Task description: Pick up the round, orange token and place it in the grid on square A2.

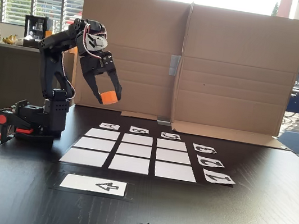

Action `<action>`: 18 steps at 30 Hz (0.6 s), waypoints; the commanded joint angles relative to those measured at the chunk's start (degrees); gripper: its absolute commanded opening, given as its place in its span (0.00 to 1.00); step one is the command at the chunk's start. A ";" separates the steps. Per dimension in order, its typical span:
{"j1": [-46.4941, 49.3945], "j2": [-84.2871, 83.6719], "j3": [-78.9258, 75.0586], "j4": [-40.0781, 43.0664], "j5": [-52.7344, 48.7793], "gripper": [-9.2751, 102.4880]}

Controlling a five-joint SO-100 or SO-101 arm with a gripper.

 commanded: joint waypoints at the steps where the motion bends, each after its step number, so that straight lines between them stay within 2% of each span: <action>1: -2.81 5.80 2.46 0.62 -2.55 0.07; 10: -10.63 14.33 8.70 0.88 -5.19 0.07; 18: -21.88 21.88 20.83 1.05 -5.98 0.07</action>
